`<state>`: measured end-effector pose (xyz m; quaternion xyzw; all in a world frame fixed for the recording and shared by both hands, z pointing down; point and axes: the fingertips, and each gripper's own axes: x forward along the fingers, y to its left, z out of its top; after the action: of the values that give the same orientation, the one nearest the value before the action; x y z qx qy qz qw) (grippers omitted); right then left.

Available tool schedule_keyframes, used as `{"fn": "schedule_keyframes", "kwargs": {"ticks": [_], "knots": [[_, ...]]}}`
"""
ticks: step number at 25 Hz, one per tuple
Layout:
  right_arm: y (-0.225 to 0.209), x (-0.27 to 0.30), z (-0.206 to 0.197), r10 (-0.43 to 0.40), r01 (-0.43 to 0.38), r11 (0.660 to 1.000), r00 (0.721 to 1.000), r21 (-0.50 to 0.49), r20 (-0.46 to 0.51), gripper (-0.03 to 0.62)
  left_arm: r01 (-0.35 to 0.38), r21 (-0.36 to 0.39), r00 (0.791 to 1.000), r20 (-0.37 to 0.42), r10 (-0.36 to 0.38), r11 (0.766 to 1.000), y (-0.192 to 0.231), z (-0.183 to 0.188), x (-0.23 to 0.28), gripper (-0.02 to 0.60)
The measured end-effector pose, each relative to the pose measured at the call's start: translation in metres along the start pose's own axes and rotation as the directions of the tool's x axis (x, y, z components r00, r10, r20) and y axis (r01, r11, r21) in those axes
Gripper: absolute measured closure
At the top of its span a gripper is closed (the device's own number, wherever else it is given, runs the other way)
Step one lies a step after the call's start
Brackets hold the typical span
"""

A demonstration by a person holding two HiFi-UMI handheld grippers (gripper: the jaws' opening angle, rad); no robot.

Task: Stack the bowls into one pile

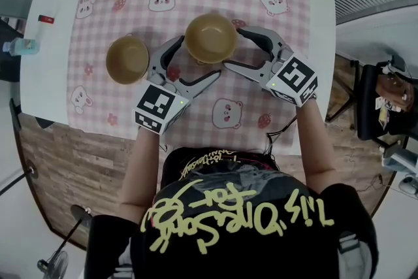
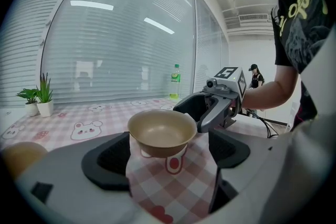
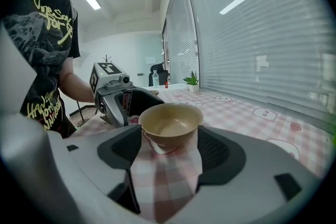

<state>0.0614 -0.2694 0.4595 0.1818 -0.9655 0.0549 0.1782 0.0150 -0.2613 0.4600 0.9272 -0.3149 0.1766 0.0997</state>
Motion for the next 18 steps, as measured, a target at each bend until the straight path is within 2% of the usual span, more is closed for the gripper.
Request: {"fn": "schedule_keyframes", "kwargs": {"ticks": [6,10,18], "knots": [[-0.001,0.002,0.000,0.002,-0.002,1.000,1.000,0.013,0.013,0.278,-0.025,-0.001,1.000,-0.008,0.025,1.000,0.004,-0.001,0.003,0.127],[-0.001,0.003,0.000,0.003,-0.003,1.000,1.000,0.013,0.012,0.278,-0.052,-0.011,0.999,-0.008,0.052,0.999,0.010,-0.001,0.002,0.190],[0.000,0.004,0.001,-0.013,0.013,1.000,1.000,0.006,0.013,0.278,-0.061,-0.010,0.998,-0.011,0.061,0.998,0.010,-0.001,0.002,0.190]]}}
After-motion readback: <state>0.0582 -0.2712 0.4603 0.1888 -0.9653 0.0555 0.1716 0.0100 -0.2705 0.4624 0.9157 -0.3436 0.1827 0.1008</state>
